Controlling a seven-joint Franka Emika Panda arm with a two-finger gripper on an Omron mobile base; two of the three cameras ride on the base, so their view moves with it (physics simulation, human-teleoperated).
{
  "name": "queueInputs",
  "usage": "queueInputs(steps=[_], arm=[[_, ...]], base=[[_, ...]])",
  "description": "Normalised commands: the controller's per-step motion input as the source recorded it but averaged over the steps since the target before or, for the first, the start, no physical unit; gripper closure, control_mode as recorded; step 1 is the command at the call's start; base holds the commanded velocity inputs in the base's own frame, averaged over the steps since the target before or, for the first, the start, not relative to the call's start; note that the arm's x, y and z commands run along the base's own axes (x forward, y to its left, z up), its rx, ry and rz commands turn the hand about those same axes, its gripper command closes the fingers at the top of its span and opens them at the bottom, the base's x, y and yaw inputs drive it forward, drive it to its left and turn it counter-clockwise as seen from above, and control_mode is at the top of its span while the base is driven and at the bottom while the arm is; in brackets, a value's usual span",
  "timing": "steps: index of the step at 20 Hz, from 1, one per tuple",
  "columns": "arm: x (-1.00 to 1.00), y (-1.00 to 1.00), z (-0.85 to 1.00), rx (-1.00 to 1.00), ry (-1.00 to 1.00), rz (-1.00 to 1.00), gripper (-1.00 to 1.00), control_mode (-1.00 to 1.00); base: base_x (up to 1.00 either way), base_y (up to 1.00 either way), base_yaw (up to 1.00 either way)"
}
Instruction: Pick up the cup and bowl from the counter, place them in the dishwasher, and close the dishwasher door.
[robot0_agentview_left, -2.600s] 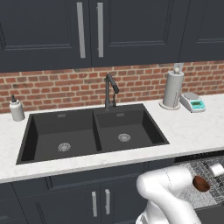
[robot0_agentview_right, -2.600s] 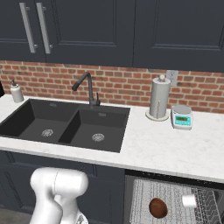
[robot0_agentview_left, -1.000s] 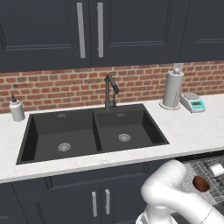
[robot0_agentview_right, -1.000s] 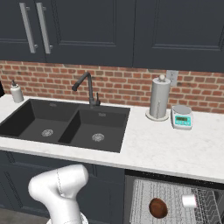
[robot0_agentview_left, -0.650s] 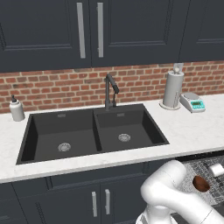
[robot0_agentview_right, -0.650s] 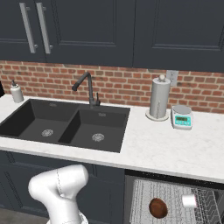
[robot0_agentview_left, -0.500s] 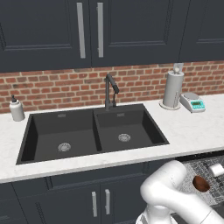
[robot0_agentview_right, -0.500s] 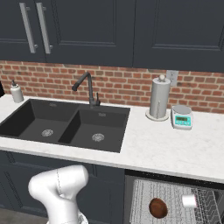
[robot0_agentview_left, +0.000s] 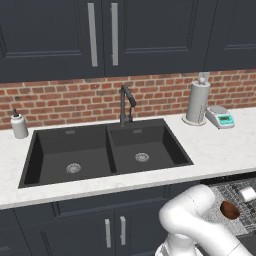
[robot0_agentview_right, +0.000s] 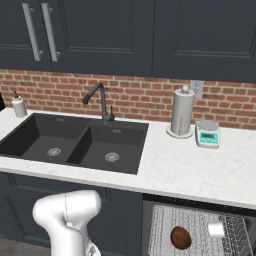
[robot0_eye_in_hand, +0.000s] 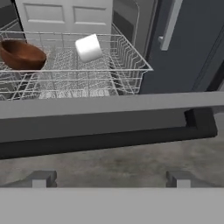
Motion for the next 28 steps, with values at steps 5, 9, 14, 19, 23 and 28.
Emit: queueInputs(steps=[5,9,14,19,23,28], arm=[[-0.13,0.00,-0.98,0.00,0.00,0.00,-1.00,-1.00],[0.01,0.00,-1.00,0.00,-0.02,0.00,-1.00,-1.00],[0.30,0.00,-0.92,0.00,-0.26,0.02,-1.00,-1.00],[0.54,0.00,-0.71,0.00,-0.34,0.05,-1.00,-1.00],[0.70,0.00,-0.69,0.00,-0.32,0.07,-1.00,-1.00],[0.78,0.00,-0.57,0.00,-0.31,0.08,-1.00,-1.00]], base=[[0.00,0.00,0.00],[0.00,0.00,0.00],[0.00,0.00,0.00],[0.00,0.00,0.00],[0.00,0.00,0.00],[0.00,0.00,0.00]])
